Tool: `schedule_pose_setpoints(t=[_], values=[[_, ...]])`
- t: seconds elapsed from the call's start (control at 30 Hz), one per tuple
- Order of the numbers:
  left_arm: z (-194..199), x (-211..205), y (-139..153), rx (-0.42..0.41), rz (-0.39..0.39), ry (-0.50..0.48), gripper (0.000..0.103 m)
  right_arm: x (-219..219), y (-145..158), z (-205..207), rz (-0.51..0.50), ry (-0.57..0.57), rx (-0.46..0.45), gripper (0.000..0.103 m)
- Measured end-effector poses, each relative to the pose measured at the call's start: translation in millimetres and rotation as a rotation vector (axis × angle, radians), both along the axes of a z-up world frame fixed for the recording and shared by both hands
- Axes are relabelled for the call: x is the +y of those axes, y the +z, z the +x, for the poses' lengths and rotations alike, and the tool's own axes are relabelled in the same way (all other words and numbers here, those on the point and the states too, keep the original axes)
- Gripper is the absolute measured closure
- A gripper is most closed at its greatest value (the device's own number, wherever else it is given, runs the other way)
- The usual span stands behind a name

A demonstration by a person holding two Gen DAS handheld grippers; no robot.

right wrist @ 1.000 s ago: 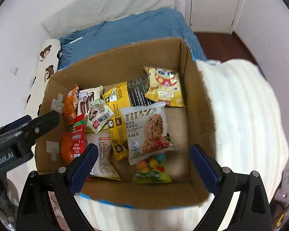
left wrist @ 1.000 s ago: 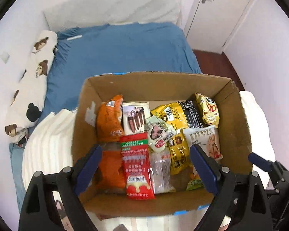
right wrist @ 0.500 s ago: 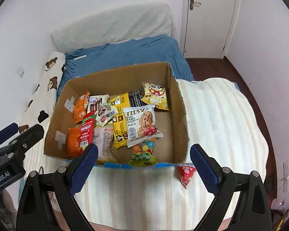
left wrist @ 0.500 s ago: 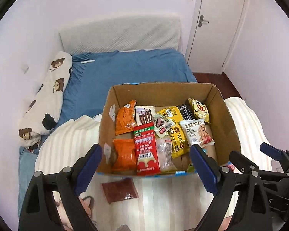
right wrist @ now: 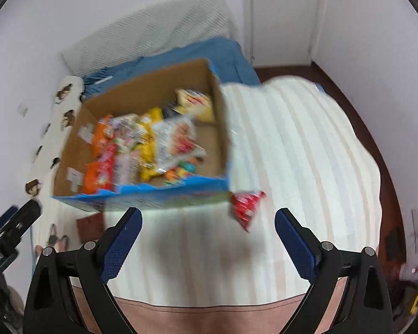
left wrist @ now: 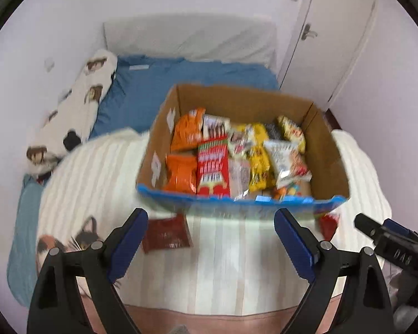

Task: Organize snacks
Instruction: 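Move both tools back toward the red and brown packets on the bed, then grasp the red triangular packet with right tool while left tool reaches the brown packet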

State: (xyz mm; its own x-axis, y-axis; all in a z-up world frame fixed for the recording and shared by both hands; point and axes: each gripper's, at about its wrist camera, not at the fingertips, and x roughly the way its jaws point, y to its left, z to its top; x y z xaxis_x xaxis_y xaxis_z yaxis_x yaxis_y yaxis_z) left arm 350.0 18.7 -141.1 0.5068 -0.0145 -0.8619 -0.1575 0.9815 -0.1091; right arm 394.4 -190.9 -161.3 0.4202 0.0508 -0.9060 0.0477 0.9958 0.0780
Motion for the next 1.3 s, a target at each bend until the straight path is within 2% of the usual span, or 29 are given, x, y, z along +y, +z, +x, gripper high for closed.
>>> schedule_pose_setpoints(t=[0.1, 0.27, 0.3, 0.37, 0.4, 0.43, 0.5, 0.7, 0.87, 0.97, 1.07, 1.1, 1.17, 1.3], values=[[1.4, -0.9, -27.8, 0.058, -0.010, 0.024, 0.010, -24.2, -34.8, 8.9, -0.007, -0.028, 0.053, 0.006], [5.6, -1.2, -63.5, 0.131, -0.013, 0.056, 0.010, -43.2, -79.0, 29.5, -0.030, -0.028, 0.109, 0.023], [5.5, -1.4, -67.8, 0.139, -0.010, 0.061, 0.010, -44.7, -86.6, 34.9, -0.032, -0.020, 0.119, 0.030], [5.4, -1.4, -77.9, 0.159, -0.003, 0.067, 0.010, -46.4, -100.4, 43.7, -0.030, 0.002, 0.145, 0.032], [5.3, -0.9, -82.7, 0.169, 0.000, 0.070, 0.010, -47.4, -109.7, 48.5, -0.035, 0.006, 0.165, 0.040], [4.8, -0.1, -86.6, 0.176, 0.004, 0.073, 0.010, -48.6, -117.5, 51.7, -0.029, 0.016, 0.177, 0.052], [2.7, 2.7, -92.2, 0.188, 0.012, 0.081, 0.010, -48.4, -126.8, 54.1, -0.006, 0.026, 0.200, 0.064], [-15.5, 33.3, -107.3, 0.223, 0.004, 0.123, 0.010, -41.6, -124.7, 30.2, 0.015, 0.020, 0.174, 0.066], [-32.1, 81.5, -123.1, 0.268, -0.038, 0.201, 0.010, -11.0, -128.6, -4.8, 0.147, 0.060, 0.206, 0.067], [-26.8, 102.7, -138.1, 0.341, -0.116, 0.227, 0.010, 10.1, -142.7, -16.6, 0.172, 0.068, 0.227, 0.067], [-12.9, 113.2, -150.3, 0.375, -0.222, 0.242, 0.010, 29.9, -156.3, -17.6, 0.193, 0.067, 0.249, 0.067], [-7.8, 116.2, -153.6, 0.381, -0.236, 0.258, 0.010, 36.2, -158.5, -17.2, 0.194, 0.074, 0.253, 0.067], [4.7, 122.1, -160.4, 0.380, -0.263, 0.281, 0.010, 43.9, -160.1, -19.2, 0.189, 0.086, 0.253, 0.067], [23.5, 124.2, -160.5, 0.312, -0.221, 0.260, 0.010, 55.7, -160.6, -19.7, 0.172, 0.094, 0.255, 0.067]])
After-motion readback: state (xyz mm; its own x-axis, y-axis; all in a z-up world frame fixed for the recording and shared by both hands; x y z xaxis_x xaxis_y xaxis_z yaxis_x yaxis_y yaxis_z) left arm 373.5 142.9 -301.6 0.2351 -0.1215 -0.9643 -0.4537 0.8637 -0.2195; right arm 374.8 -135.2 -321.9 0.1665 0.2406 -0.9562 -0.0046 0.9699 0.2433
